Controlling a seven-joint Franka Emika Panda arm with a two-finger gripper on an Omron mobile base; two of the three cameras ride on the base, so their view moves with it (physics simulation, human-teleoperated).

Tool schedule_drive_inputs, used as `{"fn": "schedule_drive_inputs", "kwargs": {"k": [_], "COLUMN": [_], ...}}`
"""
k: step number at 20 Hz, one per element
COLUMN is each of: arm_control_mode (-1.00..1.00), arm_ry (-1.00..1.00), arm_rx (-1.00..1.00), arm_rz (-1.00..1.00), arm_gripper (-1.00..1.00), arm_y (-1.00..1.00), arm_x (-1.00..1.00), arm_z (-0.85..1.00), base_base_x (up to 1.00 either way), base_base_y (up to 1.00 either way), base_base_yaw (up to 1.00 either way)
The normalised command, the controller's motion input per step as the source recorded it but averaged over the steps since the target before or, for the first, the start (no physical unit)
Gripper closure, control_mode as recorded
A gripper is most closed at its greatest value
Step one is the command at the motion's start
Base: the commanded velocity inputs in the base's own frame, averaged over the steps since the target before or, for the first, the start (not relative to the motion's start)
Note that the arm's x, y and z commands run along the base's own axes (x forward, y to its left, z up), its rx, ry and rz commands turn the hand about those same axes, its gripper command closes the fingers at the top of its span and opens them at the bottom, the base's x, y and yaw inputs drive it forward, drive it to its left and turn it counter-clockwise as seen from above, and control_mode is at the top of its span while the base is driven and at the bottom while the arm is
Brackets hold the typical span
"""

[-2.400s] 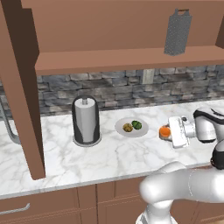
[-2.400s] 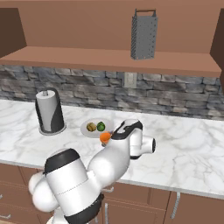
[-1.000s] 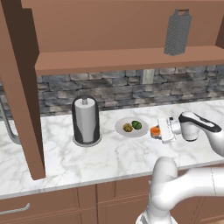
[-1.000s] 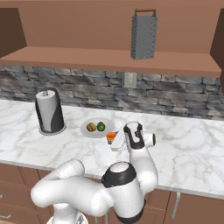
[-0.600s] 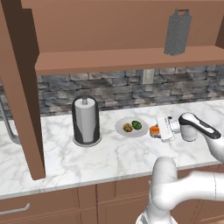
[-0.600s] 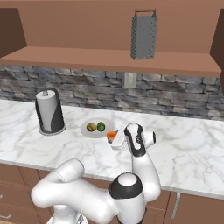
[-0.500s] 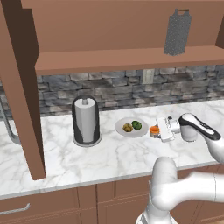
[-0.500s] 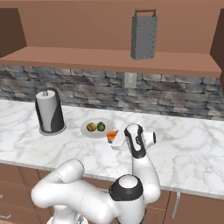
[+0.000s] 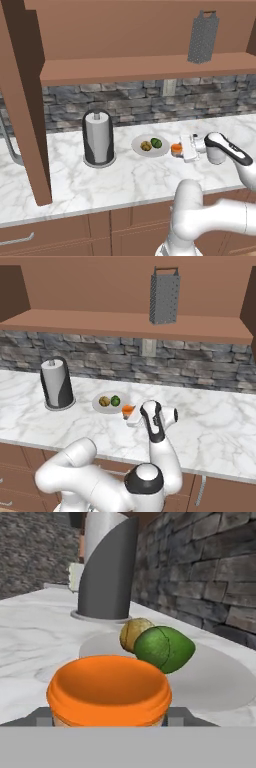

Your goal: Pick the avocado and bread from the counter and place them on the plate. Then pick the jam from the cabinet and place it next to the plate. Lastly close the cabinet door.

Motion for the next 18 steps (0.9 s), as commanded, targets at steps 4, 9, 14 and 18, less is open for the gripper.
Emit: {"fn": "schedule_drive_inputs", "kwargs": {"k": [4,9,14,18], "arm_control_mode": [-1.0,-1.0,-1.0,-1.0], "arm_ry": [0.0,0.0,0.0,0.0], "arm_rx": [-0.07,-0.06,-0.03,0.0], "arm_rz": [-0.16,-0.14,-0.11,-0.08], "arm_gripper": [-1.0,-1.0,-1.0,-1.0], "arm_y": [-0.35,-0.44,-0.3,-0.22], "arm_x": [-0.13,-0.1,-0.19,-0.6], "arm_z": [-0.09,-0.07,0.06,0.45], "base_base_x": [0.0,0.0,0.0,0.0], "base_base_y": [0.0,0.0,0.0,0.0], "base_base_yaw": [0.0,0.0,0.0,0.0]}}
